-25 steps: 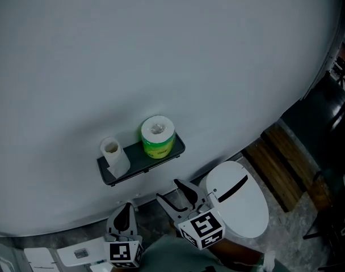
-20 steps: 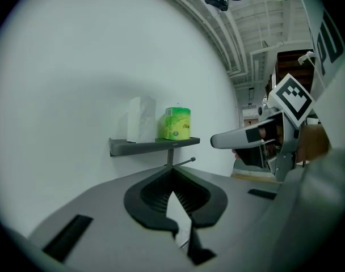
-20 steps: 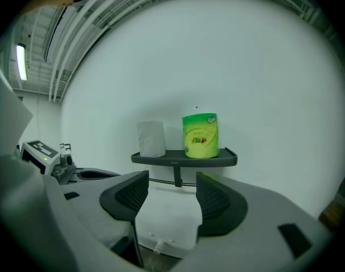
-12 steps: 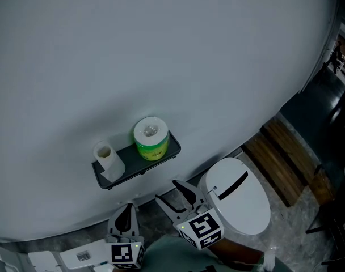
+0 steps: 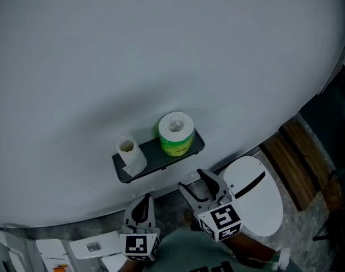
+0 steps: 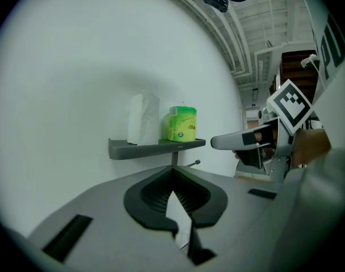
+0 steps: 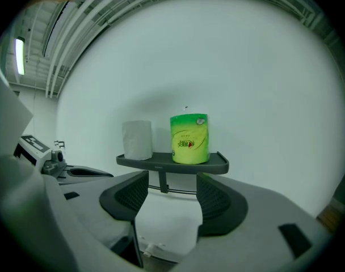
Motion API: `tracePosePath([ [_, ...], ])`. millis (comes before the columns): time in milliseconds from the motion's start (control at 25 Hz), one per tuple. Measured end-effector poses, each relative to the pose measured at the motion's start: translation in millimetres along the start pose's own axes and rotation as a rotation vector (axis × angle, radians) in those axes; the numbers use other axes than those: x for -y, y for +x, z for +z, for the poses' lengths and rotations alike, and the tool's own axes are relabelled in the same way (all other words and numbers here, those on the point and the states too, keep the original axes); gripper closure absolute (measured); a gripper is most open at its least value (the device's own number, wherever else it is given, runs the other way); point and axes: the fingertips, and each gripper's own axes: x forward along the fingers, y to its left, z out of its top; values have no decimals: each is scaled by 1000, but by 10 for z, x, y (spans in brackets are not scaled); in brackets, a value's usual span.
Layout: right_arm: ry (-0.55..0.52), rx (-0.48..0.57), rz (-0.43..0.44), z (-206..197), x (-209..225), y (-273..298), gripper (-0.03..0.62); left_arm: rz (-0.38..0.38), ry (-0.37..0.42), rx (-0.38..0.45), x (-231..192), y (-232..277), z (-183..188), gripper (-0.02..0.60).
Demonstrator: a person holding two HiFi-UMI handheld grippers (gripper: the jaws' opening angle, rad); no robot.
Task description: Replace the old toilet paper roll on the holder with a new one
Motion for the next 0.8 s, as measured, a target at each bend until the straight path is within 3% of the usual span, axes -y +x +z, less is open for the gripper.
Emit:
tracePosePath([
  [320,-48,77,-42,360,233,253,313,31,-9,-7,-111,60,3,577],
  [800,-68,129,28,794,325,701,132,70,10,-20,-221,168,81,577],
])
